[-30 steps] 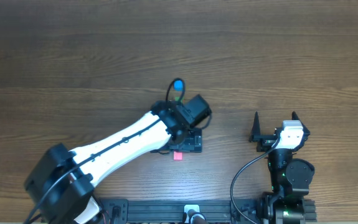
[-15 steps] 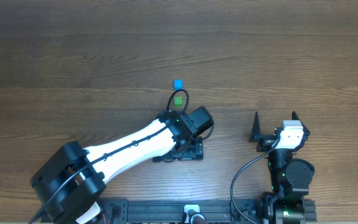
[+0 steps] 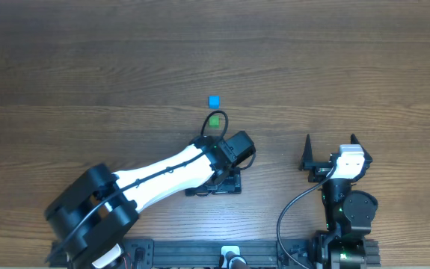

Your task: Stack Cubes

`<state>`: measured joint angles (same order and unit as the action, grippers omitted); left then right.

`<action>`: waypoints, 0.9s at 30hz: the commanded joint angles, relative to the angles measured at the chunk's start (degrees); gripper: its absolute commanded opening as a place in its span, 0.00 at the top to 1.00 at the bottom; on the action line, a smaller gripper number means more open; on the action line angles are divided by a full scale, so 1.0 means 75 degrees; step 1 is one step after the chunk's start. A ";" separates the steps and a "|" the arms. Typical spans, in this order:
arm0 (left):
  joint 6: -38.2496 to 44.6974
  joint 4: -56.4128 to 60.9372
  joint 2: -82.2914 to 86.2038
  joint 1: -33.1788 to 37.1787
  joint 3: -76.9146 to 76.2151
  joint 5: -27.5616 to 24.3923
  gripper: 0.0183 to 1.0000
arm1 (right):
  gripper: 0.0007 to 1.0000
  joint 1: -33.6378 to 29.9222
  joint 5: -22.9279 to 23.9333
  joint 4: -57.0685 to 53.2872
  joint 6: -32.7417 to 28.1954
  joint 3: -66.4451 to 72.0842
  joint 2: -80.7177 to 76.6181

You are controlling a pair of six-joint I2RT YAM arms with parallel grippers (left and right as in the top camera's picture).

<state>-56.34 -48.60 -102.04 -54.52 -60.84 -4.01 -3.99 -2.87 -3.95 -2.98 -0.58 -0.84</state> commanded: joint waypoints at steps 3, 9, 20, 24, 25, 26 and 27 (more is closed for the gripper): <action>0.0283 0.0067 -0.0300 -0.0023 0.0070 0.0178 0.16 | 0.01 -0.0035 0.0047 -0.0023 0.0044 0.0038 0.0073; 0.0469 0.0052 -0.0300 -0.0052 0.0070 0.0227 0.33 | 0.01 -0.0035 0.0047 -0.0023 0.0044 0.0038 0.0073; 0.0688 -0.0003 -0.0300 -0.0050 0.0070 0.0204 0.43 | 0.01 -0.0035 0.0047 -0.0023 0.0044 0.0038 0.0073; 0.0691 -0.0003 -0.0297 -0.0050 0.0070 0.0213 0.50 | 0.01 -0.0035 0.0047 -0.0023 0.0047 0.0038 0.0073; 0.0688 -0.0003 -0.0300 -0.0050 0.0070 0.0230 0.51 | 0.01 -0.0035 0.0047 -0.0023 0.0044 0.0038 0.0073; 0.0688 -0.0003 -0.0300 -0.0050 0.0070 0.0233 0.52 | 0.01 -0.0035 0.0047 -0.0023 0.0044 0.0038 0.0073; 0.0688 -0.0003 -0.0300 -0.0050 0.0070 0.0236 0.54 | 0.01 -0.0035 0.0047 -0.0023 0.0044 0.0038 0.0073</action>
<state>-51.81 -48.56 -103.72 -54.63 -60.80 -3.07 -3.99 -2.87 -3.95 -3.03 -0.58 -0.84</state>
